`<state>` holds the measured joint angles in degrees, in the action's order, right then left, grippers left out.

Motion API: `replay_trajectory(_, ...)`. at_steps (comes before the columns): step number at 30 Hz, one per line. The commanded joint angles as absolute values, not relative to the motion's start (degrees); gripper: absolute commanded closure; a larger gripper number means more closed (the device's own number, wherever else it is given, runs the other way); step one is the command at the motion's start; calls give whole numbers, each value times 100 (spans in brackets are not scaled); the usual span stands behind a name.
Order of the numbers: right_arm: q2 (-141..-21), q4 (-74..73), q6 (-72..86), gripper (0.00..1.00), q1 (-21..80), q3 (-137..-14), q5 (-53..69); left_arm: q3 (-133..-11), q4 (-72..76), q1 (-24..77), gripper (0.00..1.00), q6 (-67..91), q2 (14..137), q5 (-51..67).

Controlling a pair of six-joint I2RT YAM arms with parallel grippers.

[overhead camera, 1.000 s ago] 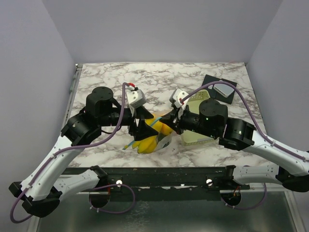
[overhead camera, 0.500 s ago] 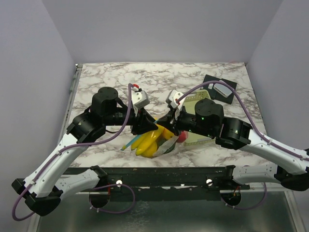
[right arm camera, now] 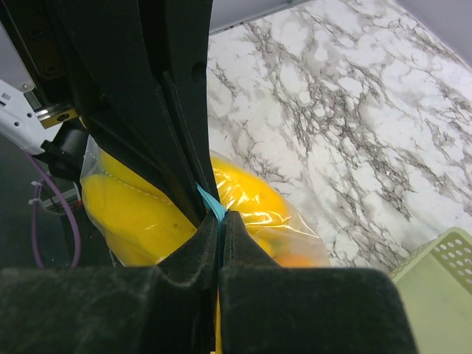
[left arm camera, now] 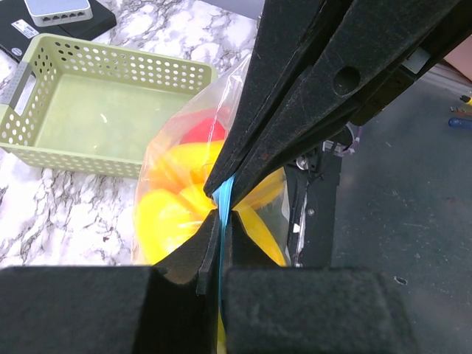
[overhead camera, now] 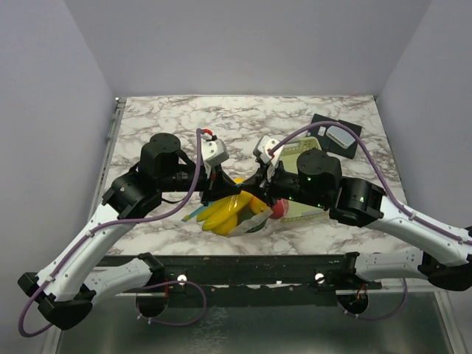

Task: Place the food in the zip-top bag and seal the zipper
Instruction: Place the zipper food storage bag at the center of the board.

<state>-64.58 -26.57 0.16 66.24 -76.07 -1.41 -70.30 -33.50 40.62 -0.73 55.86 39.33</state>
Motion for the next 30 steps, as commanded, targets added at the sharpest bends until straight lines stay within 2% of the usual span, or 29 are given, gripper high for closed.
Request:
replay_trajectory(1,-6427,-2130,119,99,6628,-8002,79,-6935,-3419,4092,100,-164,5568,3474)
replay_trajectory(17,-5993,-2343,53,68,6634,-7906,-363,-6967,-3411,4090,100,-134,5561,2634)
replay_trajectory(30,-5540,-2342,119,62,6634,-7561,-790,-7198,-3245,4089,100,-285,5595,789)
